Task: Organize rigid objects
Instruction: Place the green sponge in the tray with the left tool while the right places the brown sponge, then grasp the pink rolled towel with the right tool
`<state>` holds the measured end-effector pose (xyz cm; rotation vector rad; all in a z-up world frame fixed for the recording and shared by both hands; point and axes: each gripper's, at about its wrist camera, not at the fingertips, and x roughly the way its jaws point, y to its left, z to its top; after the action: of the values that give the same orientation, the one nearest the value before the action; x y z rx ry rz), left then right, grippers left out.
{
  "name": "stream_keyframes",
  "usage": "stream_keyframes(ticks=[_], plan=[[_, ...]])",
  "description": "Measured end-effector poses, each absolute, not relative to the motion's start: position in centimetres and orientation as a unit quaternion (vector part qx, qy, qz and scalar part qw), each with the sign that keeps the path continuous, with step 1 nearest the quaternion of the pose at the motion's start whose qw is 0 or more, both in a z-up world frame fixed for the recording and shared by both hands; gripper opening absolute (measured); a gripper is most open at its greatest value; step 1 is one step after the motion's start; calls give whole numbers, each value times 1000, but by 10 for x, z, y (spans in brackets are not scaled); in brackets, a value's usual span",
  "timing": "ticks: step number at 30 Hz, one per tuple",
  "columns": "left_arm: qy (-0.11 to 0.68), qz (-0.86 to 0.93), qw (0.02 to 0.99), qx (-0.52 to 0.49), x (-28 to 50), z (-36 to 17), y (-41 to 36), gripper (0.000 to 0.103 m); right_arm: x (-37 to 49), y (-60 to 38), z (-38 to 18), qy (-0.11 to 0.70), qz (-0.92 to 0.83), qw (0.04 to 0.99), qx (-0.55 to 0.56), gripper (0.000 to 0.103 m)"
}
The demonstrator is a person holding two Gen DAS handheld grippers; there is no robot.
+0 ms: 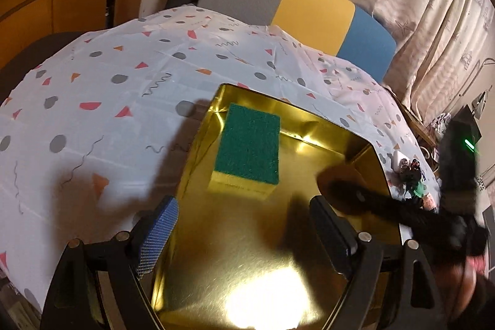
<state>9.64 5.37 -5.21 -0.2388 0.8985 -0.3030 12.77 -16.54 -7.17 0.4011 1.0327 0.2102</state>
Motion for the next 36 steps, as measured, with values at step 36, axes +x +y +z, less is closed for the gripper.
stream_keyframes(ticks=[36], plan=[[380,-199,898,-97,43,-24,15,88,-11,-274,-32,364,-4,916,170,84]])
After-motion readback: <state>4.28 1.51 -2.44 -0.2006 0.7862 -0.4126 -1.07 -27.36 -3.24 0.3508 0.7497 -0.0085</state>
